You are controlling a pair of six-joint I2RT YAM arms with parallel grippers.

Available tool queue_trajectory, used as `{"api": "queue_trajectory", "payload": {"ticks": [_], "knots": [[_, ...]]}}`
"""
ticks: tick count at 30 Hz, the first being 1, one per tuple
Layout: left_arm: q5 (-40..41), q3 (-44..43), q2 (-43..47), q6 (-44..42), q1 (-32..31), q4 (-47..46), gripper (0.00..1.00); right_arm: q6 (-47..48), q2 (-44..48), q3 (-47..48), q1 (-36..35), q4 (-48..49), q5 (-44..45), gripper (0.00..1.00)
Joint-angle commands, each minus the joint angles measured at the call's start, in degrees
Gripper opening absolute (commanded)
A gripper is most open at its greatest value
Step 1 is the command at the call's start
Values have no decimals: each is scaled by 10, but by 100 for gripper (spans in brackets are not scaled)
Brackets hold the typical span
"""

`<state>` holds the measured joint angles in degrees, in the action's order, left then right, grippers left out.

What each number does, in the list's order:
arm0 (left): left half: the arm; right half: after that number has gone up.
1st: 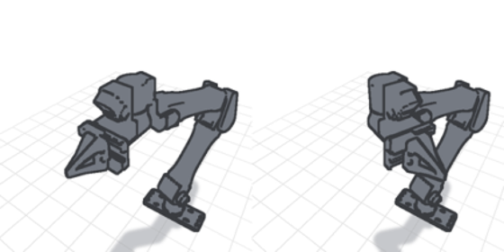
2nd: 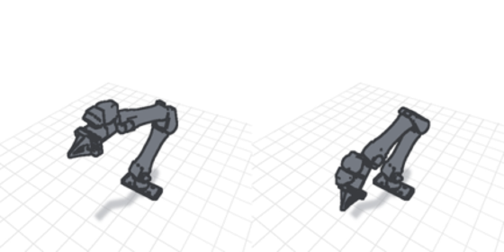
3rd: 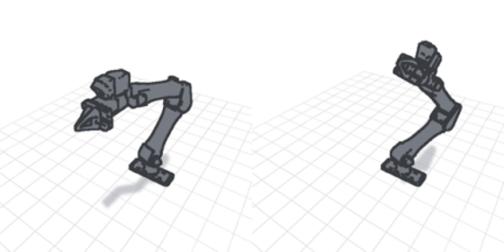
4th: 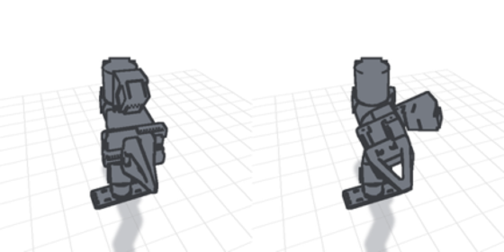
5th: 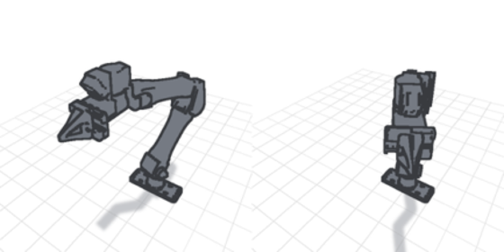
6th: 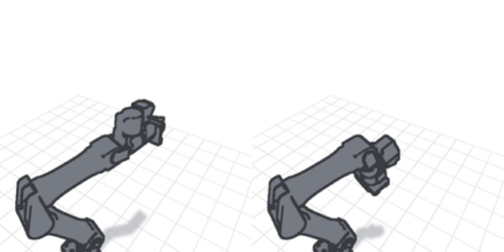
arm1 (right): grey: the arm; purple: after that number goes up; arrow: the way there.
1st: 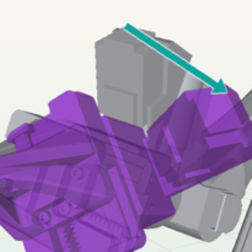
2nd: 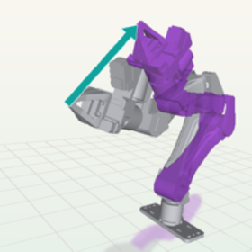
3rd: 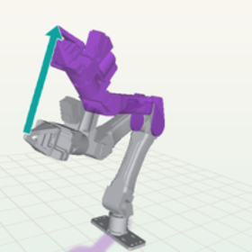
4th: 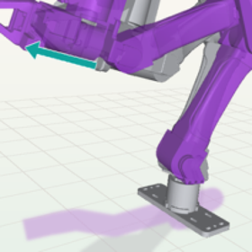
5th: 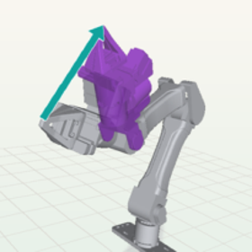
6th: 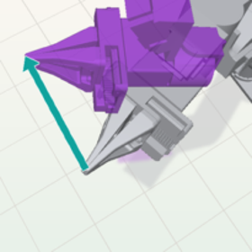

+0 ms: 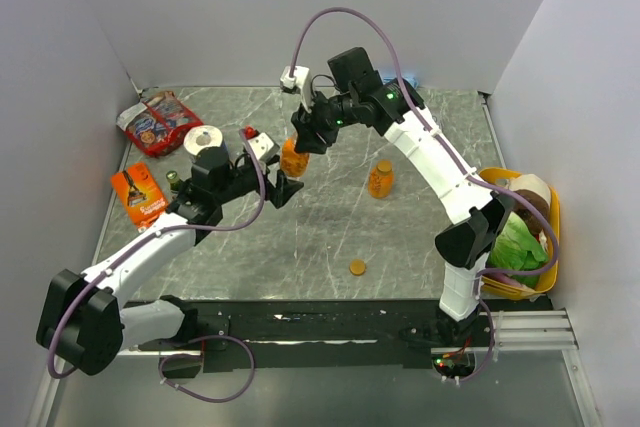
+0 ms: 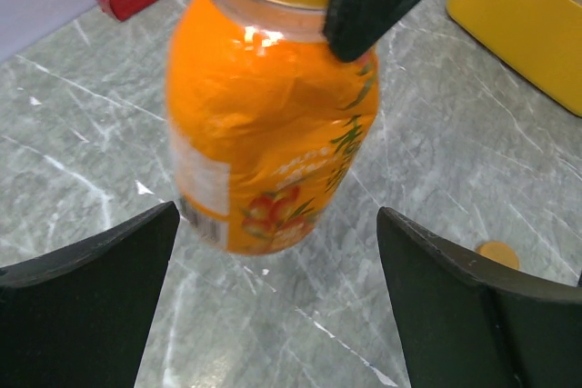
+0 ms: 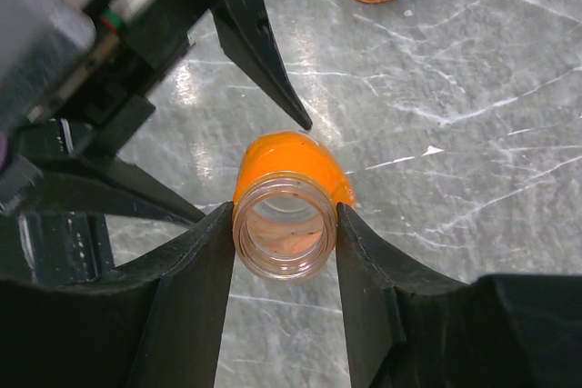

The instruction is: Screw on the bottle caps

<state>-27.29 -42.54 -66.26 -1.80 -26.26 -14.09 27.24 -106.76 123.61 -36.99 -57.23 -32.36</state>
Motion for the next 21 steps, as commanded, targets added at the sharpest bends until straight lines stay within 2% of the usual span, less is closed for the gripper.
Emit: {"api": "queue_trajectory", "payload": {"ticks": [1, 8, 12, 16, 21], "knots": [[29, -22, -11, 15, -25, -51, 96, -32, 3, 14, -6, 0, -16, 17], [65, -36, -27, 7, -33, -60, 96, -74, 10, -18, -7, 11, -33, 14], [51, -40, -31, 5, -34, -55, 99, -83, 11, -20, -8, 14, -36, 12], [24, -40, -33, 3, -33, -50, 92, -89, 9, -14, -8, 17, -34, 11], [12, -37, -31, -4, -34, -43, 92, -94, 7, -14, -8, 20, -29, 10]]}}
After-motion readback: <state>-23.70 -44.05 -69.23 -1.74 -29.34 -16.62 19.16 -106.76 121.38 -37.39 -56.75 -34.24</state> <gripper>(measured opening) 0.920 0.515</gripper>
